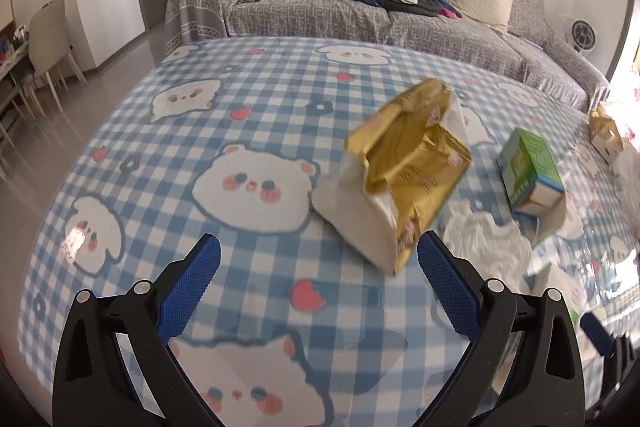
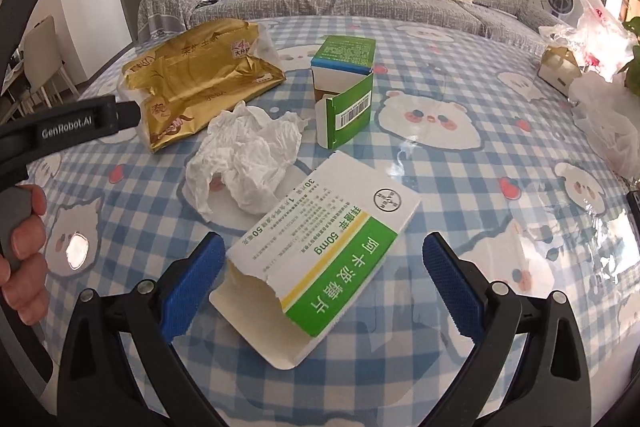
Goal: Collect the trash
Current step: 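Grasp the gold wrapper with the left tool while the right tool grasps the white medicine box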
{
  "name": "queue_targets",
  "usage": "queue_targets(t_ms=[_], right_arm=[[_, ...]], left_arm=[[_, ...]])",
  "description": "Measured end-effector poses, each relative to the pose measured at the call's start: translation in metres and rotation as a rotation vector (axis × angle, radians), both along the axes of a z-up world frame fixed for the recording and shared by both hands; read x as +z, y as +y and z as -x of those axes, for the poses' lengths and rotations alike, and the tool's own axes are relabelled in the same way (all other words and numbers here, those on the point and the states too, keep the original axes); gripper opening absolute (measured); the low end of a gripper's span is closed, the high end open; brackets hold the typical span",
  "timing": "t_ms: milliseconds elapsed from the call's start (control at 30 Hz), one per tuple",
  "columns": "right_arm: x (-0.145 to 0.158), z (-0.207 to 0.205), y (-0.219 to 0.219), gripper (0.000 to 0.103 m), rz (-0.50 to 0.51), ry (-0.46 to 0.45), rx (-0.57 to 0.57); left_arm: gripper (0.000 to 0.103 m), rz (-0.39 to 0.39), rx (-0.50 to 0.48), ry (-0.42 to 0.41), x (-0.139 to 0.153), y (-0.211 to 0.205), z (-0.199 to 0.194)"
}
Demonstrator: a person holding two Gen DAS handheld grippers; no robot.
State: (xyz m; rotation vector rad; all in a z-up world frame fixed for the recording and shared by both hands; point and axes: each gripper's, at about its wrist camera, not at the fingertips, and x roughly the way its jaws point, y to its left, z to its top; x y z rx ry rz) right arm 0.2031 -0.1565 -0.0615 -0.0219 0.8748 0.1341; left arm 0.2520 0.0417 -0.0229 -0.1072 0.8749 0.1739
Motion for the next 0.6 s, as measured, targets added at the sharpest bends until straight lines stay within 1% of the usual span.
queue_targets(t_ms=[133, 233, 300, 433, 533, 600], right_arm=[[0.000, -0.006, 0.005, 0.095, 0.020, 0.000, -0.007], [-0.002, -0.011, 0.003, 0.095, -0.002, 0.012, -0.010], [-0.004, -0.015, 0.004, 0.095, 0.007, 0.019, -0.017], [-0.009, -0.020, 0.003, 0.095, 0.019, 0.045, -0.021], [-0.009, -0.020, 0.000, 0.089, 0.035, 0.049, -0.024], [-0.008, -0.020, -0.004, 0.083, 0.042, 0.054, -0.024]], left_arm=[[0.097, -0.004, -0.002, 0.003, -0.002, -0.001, -0.017], [0.097, 0.002, 0.001, 0.008, -0.004, -0.002, -0.027], [0.097, -0.001, -0.001, 0.012, -0.006, -0.003, -0.031], [0.094, -0.007, 0.003, 0.030, -0.014, -0.005, -0.041], [0.088, -0.002, 0.008, 0.044, -0.019, -0.004, -0.046], [0.084, -0.008, 0.007, 0.054, -0.022, -0.005, -0.049]])
